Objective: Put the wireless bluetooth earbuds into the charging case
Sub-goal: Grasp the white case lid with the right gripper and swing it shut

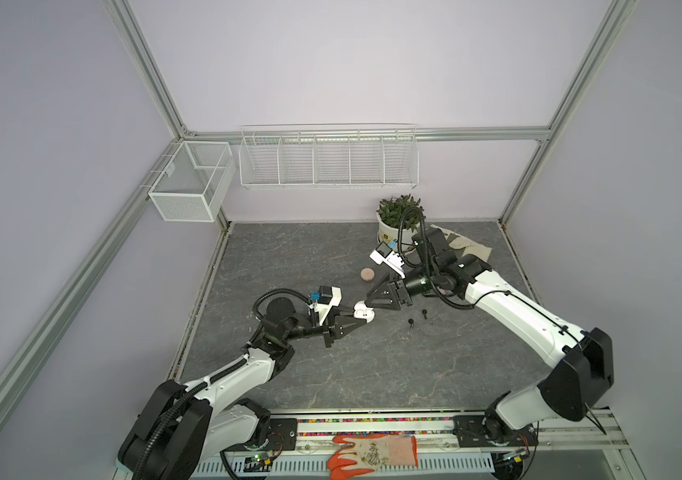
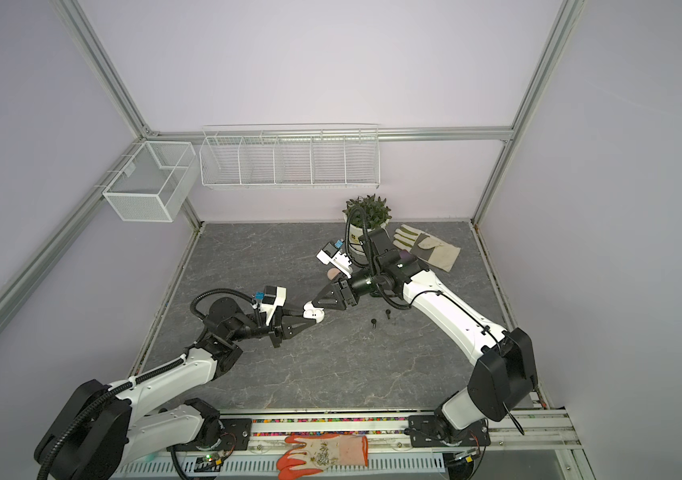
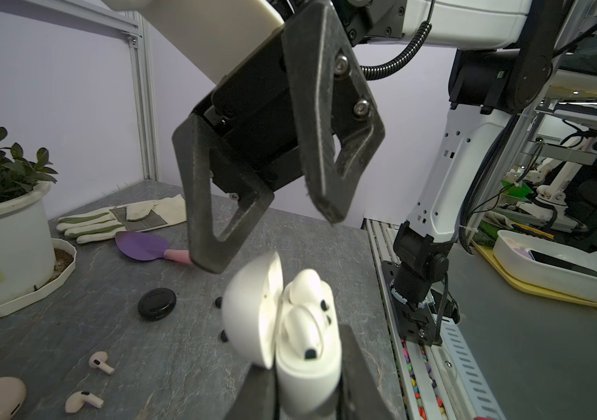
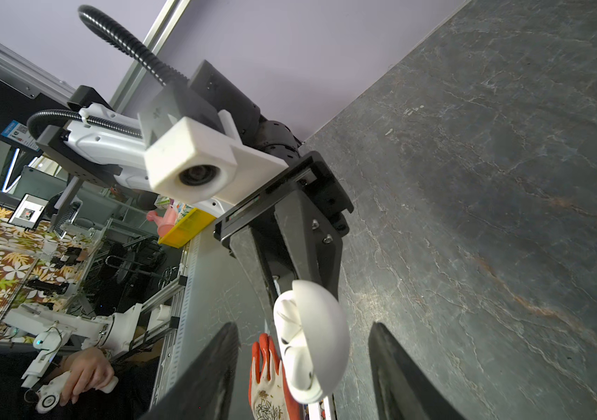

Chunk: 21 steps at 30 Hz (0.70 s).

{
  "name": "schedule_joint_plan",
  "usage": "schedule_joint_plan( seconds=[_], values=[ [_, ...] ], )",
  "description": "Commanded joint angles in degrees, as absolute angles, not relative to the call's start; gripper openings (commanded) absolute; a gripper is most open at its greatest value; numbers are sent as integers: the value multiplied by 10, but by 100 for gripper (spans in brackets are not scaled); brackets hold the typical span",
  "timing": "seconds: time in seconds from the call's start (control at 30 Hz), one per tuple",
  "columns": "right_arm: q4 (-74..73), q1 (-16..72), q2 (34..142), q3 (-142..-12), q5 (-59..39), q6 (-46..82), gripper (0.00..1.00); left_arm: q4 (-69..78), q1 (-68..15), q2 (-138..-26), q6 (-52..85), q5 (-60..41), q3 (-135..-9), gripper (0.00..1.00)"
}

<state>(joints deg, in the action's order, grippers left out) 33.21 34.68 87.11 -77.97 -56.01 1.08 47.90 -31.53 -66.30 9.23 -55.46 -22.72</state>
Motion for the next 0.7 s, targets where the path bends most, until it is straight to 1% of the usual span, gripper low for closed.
schedule_joint_plan(
  seconds=[0.0, 0.2, 0.67],
  values=[
    [342, 355, 873, -782, -590, -2, 59, 479, -317, -664, 81, -563, -249, 0],
    [364, 361, 879, -786, -587, -15, 58, 471, -317, -664, 80, -559, -252, 0],
    [397, 373, 865, -795, -586, -34, 48, 440, -317, -643, 73, -533, -251, 0]
  ],
)
